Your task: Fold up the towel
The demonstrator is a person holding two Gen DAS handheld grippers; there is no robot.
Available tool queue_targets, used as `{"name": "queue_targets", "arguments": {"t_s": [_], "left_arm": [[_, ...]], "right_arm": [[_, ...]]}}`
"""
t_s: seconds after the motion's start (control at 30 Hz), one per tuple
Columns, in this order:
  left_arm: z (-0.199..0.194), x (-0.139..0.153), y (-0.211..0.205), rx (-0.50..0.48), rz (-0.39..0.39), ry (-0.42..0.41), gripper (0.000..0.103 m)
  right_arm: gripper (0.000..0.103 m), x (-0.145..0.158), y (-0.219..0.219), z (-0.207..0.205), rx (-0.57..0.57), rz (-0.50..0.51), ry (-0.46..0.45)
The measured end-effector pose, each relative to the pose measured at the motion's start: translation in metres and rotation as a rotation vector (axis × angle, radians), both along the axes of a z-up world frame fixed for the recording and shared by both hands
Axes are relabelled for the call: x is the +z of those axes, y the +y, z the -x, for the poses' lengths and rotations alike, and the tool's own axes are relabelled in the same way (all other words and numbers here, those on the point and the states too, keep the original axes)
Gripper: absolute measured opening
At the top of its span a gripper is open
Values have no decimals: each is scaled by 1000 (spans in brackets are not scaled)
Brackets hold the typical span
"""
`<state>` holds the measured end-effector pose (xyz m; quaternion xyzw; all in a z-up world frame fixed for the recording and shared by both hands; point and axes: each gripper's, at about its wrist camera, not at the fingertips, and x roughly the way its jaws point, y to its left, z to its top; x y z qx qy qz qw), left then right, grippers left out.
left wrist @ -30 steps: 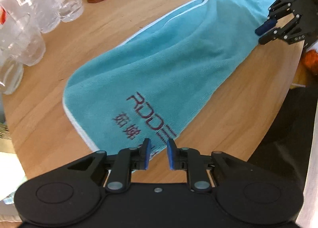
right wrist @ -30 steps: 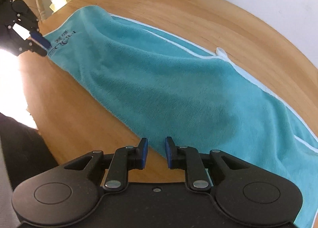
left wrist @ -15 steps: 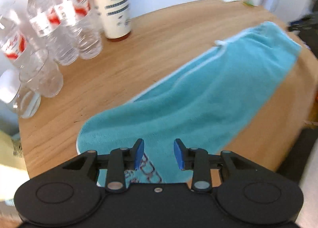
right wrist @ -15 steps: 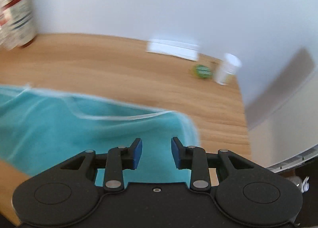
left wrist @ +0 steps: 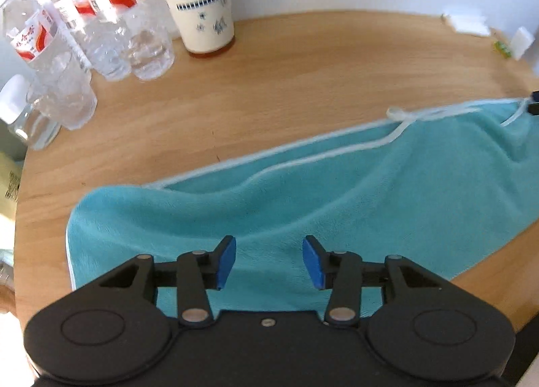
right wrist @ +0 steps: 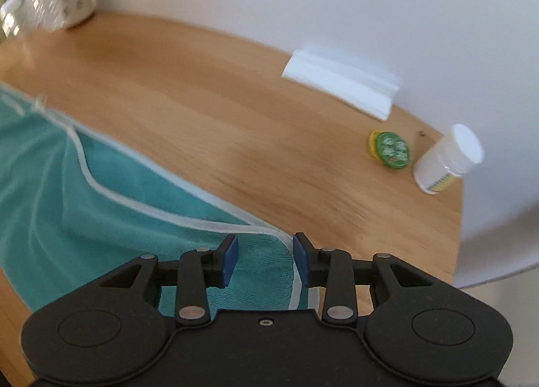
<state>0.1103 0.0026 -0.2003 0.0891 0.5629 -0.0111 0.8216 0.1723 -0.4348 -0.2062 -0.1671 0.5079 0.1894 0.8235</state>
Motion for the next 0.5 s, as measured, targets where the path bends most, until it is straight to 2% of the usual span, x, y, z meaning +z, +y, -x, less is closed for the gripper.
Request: {"name": "queue_targets", "arguments": {"t_s": [0.03,0.07,0.1,0.13,0.3,0.5], "left_arm": [[0,-1,-1,15,-1,-3,45],[0,-2,-2,30,-5,-7,45],[0,-3,-3,52,-15,-12,45],[0,-5,-4,74,-27,-9,45],[0,-12,-2,124,-65,11,45],[0,-14,2,147,-70,19,47]], "right_arm": [[40,-1,-2,-2,10,-13,4],[35,-1,-4,-2,6,-26,11],[25,-1,-5,-3,3,-38,19],[10,0,-6,-2,2,-47,24],[7,4,-12,8,-7,-71,-1],[7,12,-26,17,-123,-82,-74]]}}
